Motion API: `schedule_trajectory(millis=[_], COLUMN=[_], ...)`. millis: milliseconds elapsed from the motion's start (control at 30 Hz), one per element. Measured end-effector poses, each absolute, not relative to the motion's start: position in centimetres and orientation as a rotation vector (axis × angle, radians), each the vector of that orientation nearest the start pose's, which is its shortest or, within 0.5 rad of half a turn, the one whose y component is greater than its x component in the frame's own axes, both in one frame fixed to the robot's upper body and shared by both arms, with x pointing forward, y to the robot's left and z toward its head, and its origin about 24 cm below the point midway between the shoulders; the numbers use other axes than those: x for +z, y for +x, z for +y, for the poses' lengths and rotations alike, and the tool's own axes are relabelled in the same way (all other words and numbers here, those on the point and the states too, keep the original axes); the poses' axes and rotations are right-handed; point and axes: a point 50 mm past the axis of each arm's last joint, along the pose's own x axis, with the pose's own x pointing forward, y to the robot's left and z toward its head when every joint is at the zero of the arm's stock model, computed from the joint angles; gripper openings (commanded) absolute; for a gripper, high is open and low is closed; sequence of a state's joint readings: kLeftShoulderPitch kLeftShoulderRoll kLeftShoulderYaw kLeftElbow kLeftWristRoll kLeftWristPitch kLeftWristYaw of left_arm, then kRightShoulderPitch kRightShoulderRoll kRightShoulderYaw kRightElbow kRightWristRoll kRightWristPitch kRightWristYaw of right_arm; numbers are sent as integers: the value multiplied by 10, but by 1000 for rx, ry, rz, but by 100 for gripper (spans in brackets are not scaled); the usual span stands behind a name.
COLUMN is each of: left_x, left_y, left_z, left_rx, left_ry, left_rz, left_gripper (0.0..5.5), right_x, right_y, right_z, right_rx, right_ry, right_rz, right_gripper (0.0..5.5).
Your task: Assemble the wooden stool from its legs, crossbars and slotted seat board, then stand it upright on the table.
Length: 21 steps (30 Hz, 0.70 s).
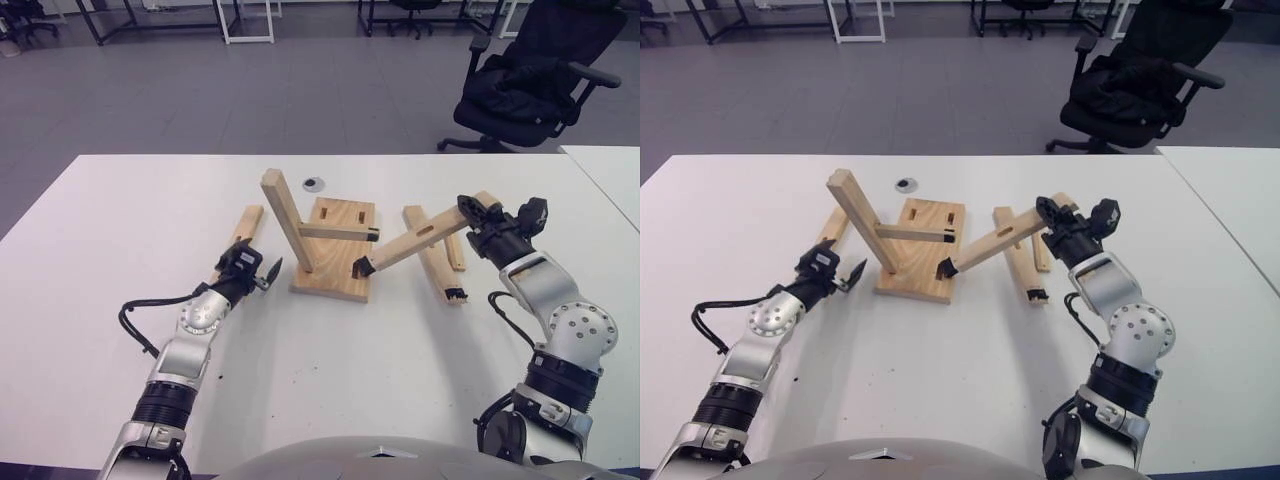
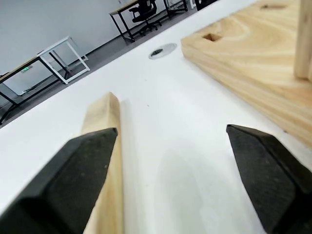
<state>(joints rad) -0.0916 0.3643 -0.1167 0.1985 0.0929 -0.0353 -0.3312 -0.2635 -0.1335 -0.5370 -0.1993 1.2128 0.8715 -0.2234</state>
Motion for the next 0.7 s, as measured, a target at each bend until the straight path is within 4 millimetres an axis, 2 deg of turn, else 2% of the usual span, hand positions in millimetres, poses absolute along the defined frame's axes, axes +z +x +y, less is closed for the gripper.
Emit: schedule_trajectory(millis=[200, 333, 467, 700], left_x=[23, 24, 25, 25], left_y=[266, 260, 261, 261], left_z=[176, 163, 156, 124], left_rx=[-511, -569, -584, -682], left_ry=[630, 619, 533, 462], left_rz=[132, 149, 182, 188], left_gripper=[412, 412, 412, 412], right_x=[129, 147, 161, 169], right_y=[271, 267, 266, 268], right_z=[-195, -176, -159, -164], right_rx=[102, 74, 97, 36], right_ry=[858, 725, 579, 436], right_rz=[186, 152, 110, 60], right_gripper=[101, 101, 101, 101])
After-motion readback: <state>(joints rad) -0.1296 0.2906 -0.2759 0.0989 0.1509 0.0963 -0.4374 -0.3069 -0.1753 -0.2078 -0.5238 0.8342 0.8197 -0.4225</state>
